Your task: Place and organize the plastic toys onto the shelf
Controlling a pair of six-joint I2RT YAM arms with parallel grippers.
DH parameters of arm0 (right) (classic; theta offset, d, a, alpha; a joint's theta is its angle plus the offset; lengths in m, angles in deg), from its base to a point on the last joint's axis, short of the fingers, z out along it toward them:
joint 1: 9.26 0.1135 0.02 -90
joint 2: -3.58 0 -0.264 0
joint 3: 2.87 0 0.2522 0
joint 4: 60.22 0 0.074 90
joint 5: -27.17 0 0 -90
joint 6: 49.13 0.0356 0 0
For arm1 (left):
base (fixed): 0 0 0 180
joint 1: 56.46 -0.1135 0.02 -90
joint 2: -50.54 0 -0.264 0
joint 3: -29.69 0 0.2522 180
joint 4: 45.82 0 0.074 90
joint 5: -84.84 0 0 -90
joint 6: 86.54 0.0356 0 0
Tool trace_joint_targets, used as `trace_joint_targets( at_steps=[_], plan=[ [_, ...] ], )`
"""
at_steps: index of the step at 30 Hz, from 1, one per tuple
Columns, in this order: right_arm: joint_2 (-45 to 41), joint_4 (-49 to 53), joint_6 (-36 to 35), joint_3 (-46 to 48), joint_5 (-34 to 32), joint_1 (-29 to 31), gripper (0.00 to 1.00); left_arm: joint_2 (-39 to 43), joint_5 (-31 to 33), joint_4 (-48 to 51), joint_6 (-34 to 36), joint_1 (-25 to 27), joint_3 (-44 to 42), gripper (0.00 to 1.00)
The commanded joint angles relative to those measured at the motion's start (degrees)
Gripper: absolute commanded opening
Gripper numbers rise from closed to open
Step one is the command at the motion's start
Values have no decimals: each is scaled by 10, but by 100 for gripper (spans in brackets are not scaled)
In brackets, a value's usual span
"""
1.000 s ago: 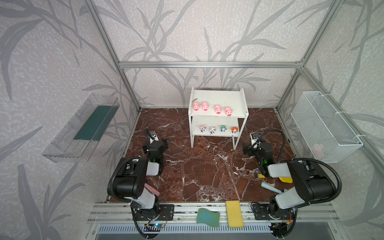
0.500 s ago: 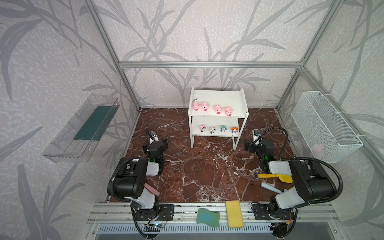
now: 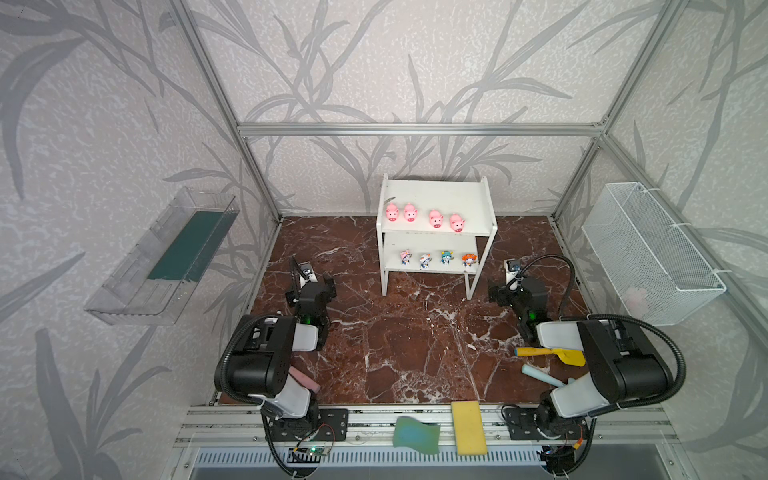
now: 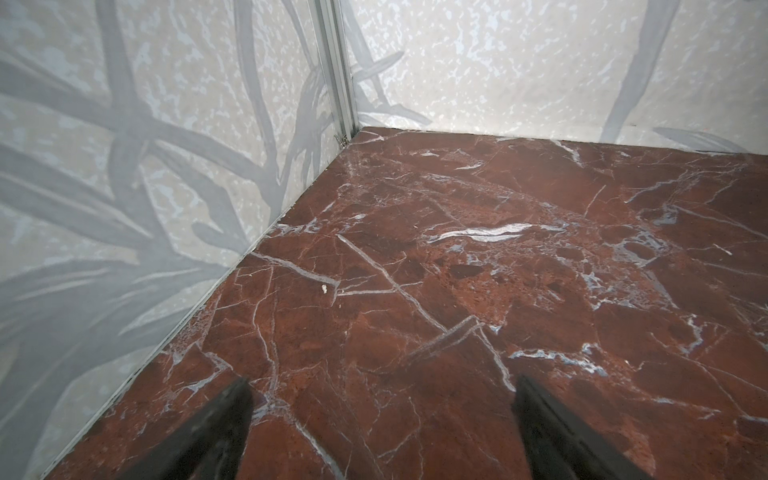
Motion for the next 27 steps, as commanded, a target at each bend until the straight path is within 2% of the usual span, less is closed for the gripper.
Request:
trace_joint_targets(
  at_steps=[1,23,26,27],
  plan=[
    [4,0,9,-9,-1,-4,99,-4,-1,-17,-5,-2,3,99],
    [4,-3,7,-7,2,-4,99,-5,-2,-17,-5,-2,3,99],
    [-5,-23,-32,11,85,-4,99,-5,-1,-17,-5,-2,3,99],
    [-5,-39,-35,19,91,-4,99,-4,-1,-17,-4,-2,3,99]
  ],
)
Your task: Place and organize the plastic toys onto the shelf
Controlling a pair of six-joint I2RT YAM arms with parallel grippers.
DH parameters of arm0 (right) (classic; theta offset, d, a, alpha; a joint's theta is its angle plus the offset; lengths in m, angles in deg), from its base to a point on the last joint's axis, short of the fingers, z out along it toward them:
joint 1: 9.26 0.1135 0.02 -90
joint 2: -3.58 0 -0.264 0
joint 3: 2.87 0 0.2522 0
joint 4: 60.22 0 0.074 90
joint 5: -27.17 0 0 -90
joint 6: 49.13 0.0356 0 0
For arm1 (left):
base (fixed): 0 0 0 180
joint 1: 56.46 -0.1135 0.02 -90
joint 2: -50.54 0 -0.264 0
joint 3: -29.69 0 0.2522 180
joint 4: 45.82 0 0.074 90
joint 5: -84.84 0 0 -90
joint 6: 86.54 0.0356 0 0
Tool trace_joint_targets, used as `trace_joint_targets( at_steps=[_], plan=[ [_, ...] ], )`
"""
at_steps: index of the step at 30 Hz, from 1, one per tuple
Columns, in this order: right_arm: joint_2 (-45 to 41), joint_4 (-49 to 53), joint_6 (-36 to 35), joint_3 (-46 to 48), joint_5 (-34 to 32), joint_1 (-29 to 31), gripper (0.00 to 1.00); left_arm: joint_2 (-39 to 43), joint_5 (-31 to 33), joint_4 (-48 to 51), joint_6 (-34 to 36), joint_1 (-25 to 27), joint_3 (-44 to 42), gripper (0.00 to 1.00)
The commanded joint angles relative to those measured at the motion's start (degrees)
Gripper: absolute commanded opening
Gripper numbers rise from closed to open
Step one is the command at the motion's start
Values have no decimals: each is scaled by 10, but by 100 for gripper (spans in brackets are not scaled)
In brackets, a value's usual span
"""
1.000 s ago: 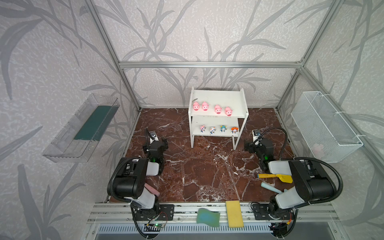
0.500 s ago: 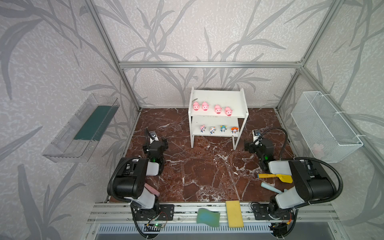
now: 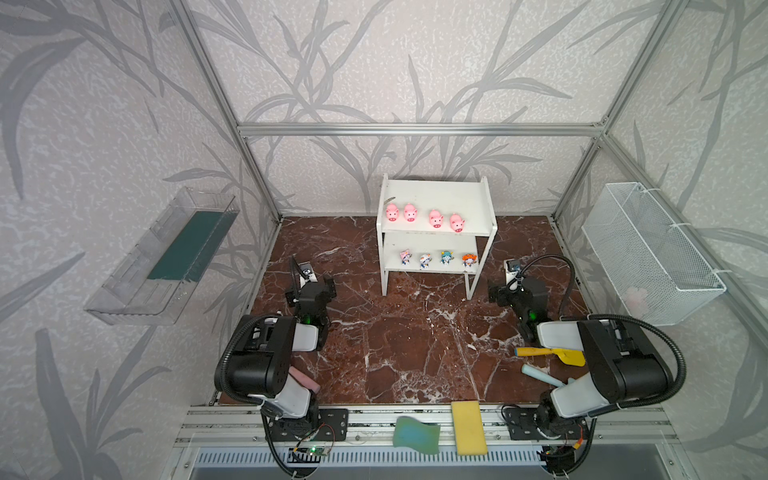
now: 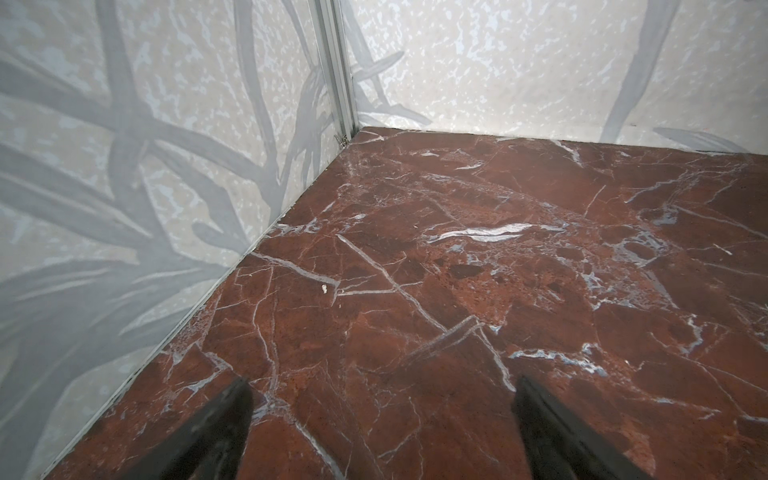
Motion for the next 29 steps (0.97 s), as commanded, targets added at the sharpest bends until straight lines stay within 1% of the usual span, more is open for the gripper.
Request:
trace_joint_targets(
  at_steps=[1,3,5,29],
  plan=[
    [-3,-39,-22,17,53,-2,99,-5,-1,-17,-4,-2,3,99],
    [0,-29,-14,10,37,-2,99,-5,-1,-17,-4,-2,3,99],
    [2,3,11,-9,-18,-2,99,-5,-1,-18,-4,-2,4,99],
    [3,11,18,-14,-19,-6,99,-4,-1,-17,-4,-2,3,99]
  ],
)
